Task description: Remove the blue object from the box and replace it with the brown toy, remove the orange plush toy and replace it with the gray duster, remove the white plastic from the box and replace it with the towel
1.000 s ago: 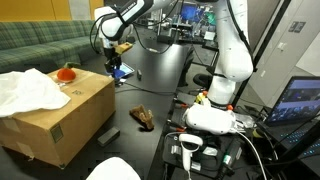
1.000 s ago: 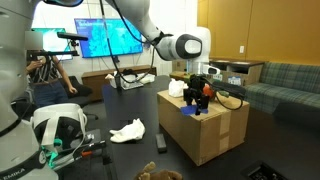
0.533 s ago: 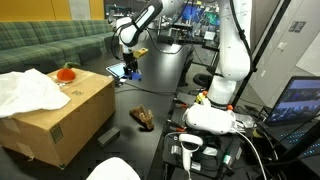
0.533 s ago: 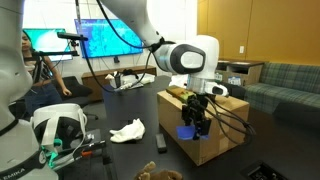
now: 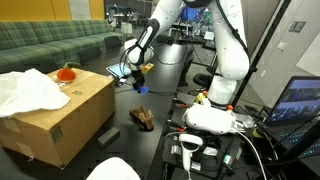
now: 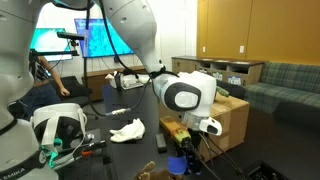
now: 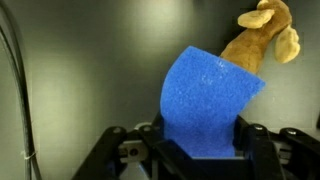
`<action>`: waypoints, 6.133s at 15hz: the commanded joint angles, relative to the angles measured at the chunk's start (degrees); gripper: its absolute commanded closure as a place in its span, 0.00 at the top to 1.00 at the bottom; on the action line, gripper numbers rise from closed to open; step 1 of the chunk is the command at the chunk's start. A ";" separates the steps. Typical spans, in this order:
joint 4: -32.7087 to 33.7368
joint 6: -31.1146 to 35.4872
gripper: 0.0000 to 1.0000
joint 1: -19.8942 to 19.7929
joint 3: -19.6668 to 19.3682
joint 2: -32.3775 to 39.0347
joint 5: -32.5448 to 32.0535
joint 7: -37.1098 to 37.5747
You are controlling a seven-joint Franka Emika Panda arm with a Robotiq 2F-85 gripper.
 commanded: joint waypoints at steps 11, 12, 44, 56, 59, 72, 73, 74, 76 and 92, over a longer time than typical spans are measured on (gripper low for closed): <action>8.96 2.36 0.88 -4.93 -1.00 15.35 0.53 -1.62; 8.93 2.71 0.97 -5.14 -0.99 15.35 0.62 -1.53; -12.15 17.33 1.00 -4.15 10.67 0.85 6.33 -9.71; -13.92 17.67 1.00 3.09 9.02 3.75 6.89 -1.59; -13.71 17.89 1.00 2.95 9.34 5.24 7.60 -0.61; -8.06 21.57 1.00 2.93 9.15 14.40 6.86 0.71; -7.51 21.68 1.00 2.85 9.07 15.03 6.82 0.72; -6.79 21.49 1.00 3.00 8.83 15.84 6.81 1.05; -5.44 21.00 1.00 2.74 8.68 17.05 6.96 1.33; -7.38 18.59 0.00 2.42 6.73 11.87 4.07 0.27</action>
